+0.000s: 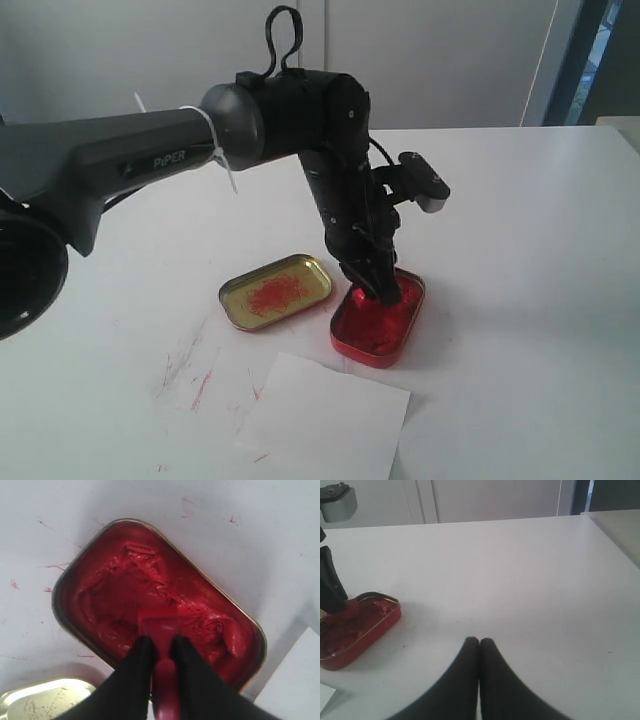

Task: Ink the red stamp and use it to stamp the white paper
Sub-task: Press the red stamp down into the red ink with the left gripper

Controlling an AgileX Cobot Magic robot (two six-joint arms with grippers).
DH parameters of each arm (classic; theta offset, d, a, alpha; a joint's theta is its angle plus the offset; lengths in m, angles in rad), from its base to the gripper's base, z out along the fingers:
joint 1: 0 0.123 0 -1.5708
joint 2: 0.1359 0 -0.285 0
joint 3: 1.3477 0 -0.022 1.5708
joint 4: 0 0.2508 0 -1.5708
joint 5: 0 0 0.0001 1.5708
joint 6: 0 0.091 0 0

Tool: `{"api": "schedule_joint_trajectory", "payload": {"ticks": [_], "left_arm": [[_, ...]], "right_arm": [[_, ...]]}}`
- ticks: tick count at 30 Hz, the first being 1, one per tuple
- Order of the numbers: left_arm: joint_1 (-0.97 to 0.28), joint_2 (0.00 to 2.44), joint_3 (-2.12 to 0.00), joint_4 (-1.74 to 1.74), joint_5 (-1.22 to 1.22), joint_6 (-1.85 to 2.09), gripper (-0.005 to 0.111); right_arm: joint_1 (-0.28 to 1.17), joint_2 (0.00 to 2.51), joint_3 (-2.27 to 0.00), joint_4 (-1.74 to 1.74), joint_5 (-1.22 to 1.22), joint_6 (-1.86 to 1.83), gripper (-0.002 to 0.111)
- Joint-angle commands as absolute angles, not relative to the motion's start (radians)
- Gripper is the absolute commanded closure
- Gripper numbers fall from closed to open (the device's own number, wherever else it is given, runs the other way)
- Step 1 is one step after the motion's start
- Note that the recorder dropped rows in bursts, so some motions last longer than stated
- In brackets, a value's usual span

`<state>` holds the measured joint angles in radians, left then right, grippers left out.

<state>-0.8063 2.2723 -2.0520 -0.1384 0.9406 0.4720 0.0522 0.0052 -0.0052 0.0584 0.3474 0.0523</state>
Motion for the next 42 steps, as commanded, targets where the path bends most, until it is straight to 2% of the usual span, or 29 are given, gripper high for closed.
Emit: {"api": "schedule_joint_trajectory", "payload": {"ticks": [1,6,20,42], "left_arm": [[-0.820,2.291,-2.059,-0.122,0.953,0.461,0.107],[-0.862,2.321,-2.055,0.024,0.954,0.397,0.107],[-0.869,2.355,-2.055,-0.008,0.946,0.345,0.107],[-0.869,2.462,-2.055,-0.033,1.114,0.336,0.107]], "right_arm": [[0.049,0.000,0.000,0.052,0.341,0.047,0.108],[0.049,0.000,0.000,0.052,0.341,0.047,0.108],[0.049,0.000,0.000,0.052,0.341,0.047,0.108],[0.049,0.000,0.000,0.052,0.341,0.047,0.108]]}}
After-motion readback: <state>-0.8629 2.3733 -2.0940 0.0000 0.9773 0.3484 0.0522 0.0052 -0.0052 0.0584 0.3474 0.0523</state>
